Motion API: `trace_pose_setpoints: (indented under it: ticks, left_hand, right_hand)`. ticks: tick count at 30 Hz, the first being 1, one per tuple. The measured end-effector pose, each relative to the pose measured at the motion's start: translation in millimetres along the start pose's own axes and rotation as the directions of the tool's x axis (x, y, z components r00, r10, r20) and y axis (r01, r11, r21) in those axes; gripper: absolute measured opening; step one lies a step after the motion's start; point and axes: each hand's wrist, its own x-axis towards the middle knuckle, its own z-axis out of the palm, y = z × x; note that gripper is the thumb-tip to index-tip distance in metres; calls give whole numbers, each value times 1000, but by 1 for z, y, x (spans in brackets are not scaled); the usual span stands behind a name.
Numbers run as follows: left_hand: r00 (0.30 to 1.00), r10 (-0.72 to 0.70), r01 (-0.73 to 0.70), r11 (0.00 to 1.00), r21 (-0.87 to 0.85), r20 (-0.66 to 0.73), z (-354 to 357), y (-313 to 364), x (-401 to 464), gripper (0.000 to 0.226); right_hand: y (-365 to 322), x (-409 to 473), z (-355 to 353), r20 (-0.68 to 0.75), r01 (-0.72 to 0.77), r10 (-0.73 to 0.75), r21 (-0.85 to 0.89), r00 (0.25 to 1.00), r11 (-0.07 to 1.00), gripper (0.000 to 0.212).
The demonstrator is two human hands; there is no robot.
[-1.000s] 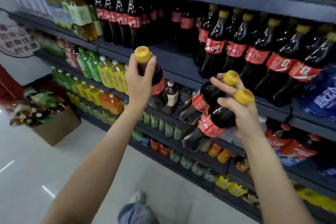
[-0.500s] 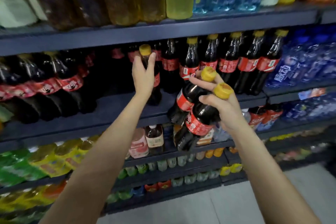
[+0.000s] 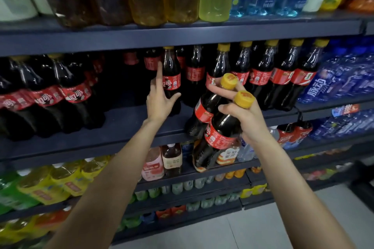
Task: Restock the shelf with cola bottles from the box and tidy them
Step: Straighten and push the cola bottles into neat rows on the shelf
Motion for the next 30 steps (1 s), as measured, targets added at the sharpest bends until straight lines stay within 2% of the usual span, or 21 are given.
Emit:
trace_pose_setpoints:
  ticks: [6,11,13,15,17,18,21,23,26,30]
  left_hand:
    - [994,-102,107,964,-243,34,20,-2,33,99]
    - [998,-67,62,957,-284,-8,9,-2,10,84]
    - [997,-9,43,904,-425,81,-4,0,-14,72]
    - [946,141,30,858,-512,292,-17,3,-33,73]
    - [864,248,7,865,-502,439,-22,3,-38,90]
    - [855,254,-13,883,-470,453,-22,3,-38,93]
    - [923,149,-8,929,-369,355,-22,2,-39,91]
    - [959,85,20,931,-364,271,-21,-1,-43,86]
    - [985,25,41,925,-378,169,-20,-6,-43,86]
    - [993,-14,54,936,-349,117,-18,-8,-33,85]
  right_hand:
    - [0,16,1,13,35,-35,26,999,999,43]
    - [-1,33,2,66,71,-73,27,995,997,49]
    - [3,39,3,85,70,-74,46,994,997,46]
    - [5,45,5,126,71,-77,52,989,996,45]
    - [4,50,10,205,95,-99,31,974,995,43]
    - [3,52,12,252,108,-112,28,961,994,43]
    - [1,58,21,316,145,-140,7,938,989,39]
    - [2,59,26,236,169,-158,-30,959,985,33]
    - [9,61,31,28,189,-187,-58,982,980,28]
    - [18,70,38,-130,184,-188,-46,973,982,32]
